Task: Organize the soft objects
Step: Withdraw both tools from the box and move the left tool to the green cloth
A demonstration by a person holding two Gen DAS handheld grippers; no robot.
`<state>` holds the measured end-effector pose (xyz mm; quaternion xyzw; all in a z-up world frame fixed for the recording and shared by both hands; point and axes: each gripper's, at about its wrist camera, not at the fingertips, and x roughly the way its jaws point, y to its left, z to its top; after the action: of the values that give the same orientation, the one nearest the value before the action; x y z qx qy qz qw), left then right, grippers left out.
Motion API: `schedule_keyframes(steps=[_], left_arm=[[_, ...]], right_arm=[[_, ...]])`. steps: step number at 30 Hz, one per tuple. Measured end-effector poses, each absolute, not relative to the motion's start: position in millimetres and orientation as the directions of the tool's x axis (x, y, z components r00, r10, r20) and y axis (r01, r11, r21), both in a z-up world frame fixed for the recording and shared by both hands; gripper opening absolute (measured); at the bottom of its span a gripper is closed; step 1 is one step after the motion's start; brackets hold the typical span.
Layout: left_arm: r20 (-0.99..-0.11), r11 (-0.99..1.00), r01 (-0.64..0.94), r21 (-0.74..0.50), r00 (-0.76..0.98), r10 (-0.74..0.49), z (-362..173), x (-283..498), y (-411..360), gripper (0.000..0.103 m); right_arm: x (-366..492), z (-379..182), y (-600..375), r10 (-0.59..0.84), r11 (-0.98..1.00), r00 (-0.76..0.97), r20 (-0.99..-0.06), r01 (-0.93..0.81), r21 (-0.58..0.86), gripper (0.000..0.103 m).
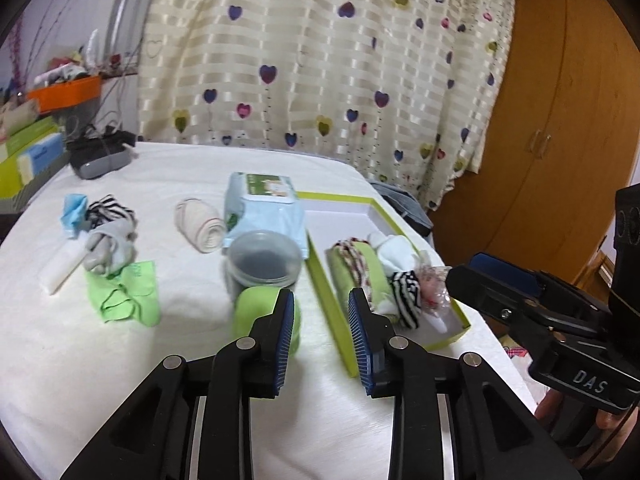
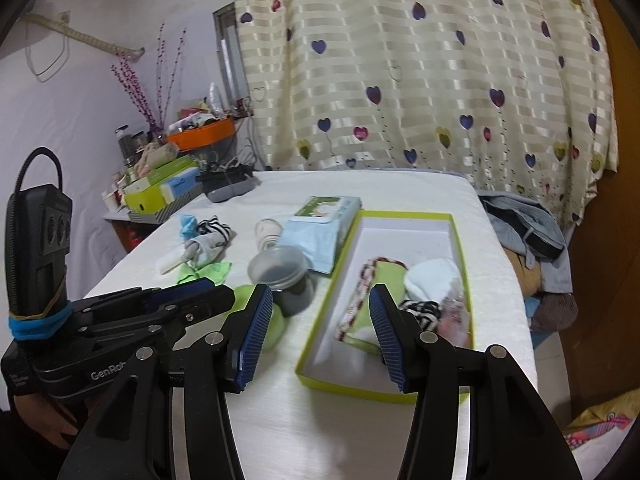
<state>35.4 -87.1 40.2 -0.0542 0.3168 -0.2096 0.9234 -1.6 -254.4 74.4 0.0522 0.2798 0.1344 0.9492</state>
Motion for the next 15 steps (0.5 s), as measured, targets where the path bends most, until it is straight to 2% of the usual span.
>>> schedule_keyframes(steps=[15], left_arm=[[-0.55, 0.93, 0.283, -0.235, 0.75, -0.368, 41, 32, -55, 0.029]], right_arm=[[-1, 80, -225, 0.344, 0.939, 0.79, -0.508, -0.301, 0.167, 0.052]])
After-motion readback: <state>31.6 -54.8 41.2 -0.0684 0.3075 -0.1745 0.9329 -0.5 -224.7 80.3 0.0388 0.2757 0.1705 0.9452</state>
